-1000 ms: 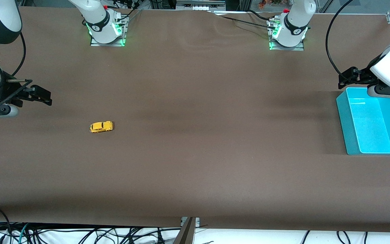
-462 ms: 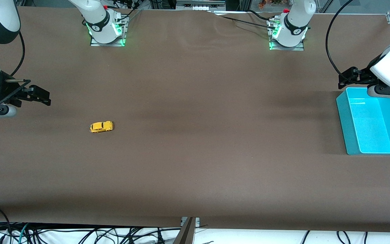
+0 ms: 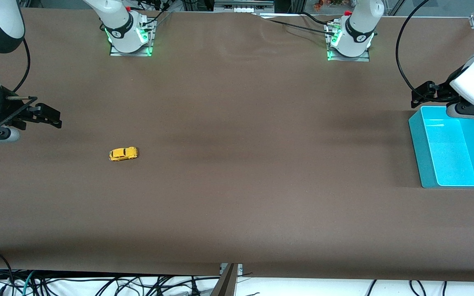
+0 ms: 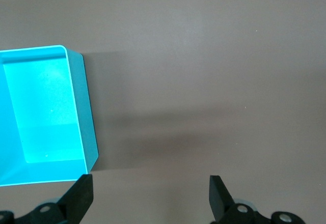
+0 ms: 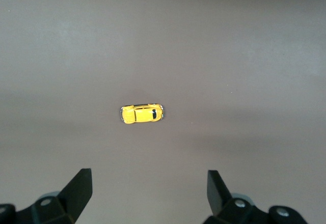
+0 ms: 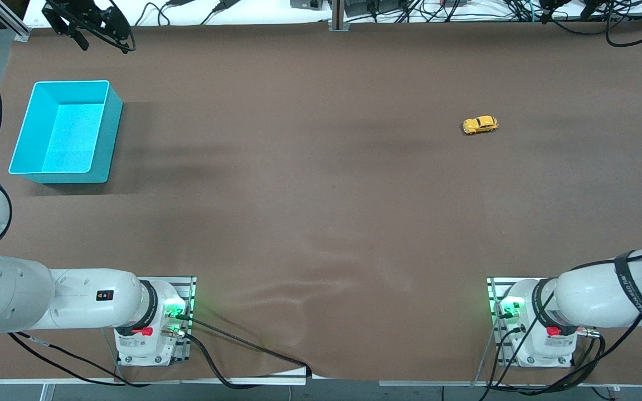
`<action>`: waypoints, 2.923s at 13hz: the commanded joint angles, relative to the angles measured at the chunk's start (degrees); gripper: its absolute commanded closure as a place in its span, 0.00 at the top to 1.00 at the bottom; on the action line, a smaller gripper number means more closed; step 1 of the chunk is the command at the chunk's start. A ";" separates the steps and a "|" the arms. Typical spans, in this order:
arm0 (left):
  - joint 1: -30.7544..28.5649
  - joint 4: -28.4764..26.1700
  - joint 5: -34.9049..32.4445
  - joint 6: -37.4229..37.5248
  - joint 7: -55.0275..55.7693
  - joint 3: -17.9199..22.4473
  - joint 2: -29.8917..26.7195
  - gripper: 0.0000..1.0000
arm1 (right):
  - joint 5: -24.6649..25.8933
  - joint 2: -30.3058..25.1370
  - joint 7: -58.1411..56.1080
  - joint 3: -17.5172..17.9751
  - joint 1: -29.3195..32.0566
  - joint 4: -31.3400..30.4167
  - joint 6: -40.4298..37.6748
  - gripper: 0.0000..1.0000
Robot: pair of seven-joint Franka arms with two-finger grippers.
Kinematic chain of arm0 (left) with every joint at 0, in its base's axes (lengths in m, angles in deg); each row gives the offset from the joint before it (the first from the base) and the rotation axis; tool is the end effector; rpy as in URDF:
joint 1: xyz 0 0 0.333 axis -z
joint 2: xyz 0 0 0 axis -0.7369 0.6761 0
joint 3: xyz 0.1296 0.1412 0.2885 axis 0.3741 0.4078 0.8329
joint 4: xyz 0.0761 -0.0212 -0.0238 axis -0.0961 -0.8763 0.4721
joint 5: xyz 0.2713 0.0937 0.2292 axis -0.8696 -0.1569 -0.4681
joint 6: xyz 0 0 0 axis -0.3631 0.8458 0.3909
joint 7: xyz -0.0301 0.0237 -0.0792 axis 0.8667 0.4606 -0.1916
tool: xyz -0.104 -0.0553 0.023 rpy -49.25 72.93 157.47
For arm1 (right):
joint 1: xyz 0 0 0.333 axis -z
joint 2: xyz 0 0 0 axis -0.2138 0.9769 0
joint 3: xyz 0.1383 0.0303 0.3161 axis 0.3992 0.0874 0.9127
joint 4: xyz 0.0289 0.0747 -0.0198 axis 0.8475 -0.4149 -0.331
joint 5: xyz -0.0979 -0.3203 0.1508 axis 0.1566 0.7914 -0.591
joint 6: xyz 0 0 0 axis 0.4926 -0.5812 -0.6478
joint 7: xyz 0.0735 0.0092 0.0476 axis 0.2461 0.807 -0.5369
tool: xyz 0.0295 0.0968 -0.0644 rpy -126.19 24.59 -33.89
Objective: Wind and store yellow beetle car
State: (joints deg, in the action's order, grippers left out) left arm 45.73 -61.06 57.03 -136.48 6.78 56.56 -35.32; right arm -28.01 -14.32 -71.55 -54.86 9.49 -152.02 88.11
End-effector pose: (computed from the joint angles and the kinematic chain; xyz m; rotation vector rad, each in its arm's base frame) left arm 0.5169 0.0003 0.5864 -3.1122 0.1089 0.1170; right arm 0.5889 0.0197 0.5832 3.1162 0.1183 -0.0465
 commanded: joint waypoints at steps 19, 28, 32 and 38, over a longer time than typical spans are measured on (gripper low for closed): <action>-0.38 1.79 -0.14 2.31 0.52 -0.55 0.75 1.00 | -0.92 0.31 0.31 0.86 -3.38 -0.49 -1.70 1.00; -0.38 1.87 -0.14 2.22 0.52 -0.64 0.75 1.00 | -0.48 5.56 -26.70 0.77 -6.55 -0.58 -7.95 1.00; -0.38 1.87 -0.14 2.31 0.52 -0.64 0.75 1.00 | 0.40 11.10 -48.42 0.68 -6.37 -1.28 -5.33 1.00; -0.38 1.87 -0.14 2.31 0.61 -0.73 0.75 1.00 | 1.54 12.00 -71.99 0.60 -6.37 -16.64 17.67 1.00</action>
State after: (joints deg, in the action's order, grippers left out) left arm 45.74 -61.02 57.03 -135.65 6.79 56.34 -35.30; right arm -27.15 -0.32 -137.77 -54.26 3.02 -162.82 99.61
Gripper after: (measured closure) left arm 0.000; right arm 0.000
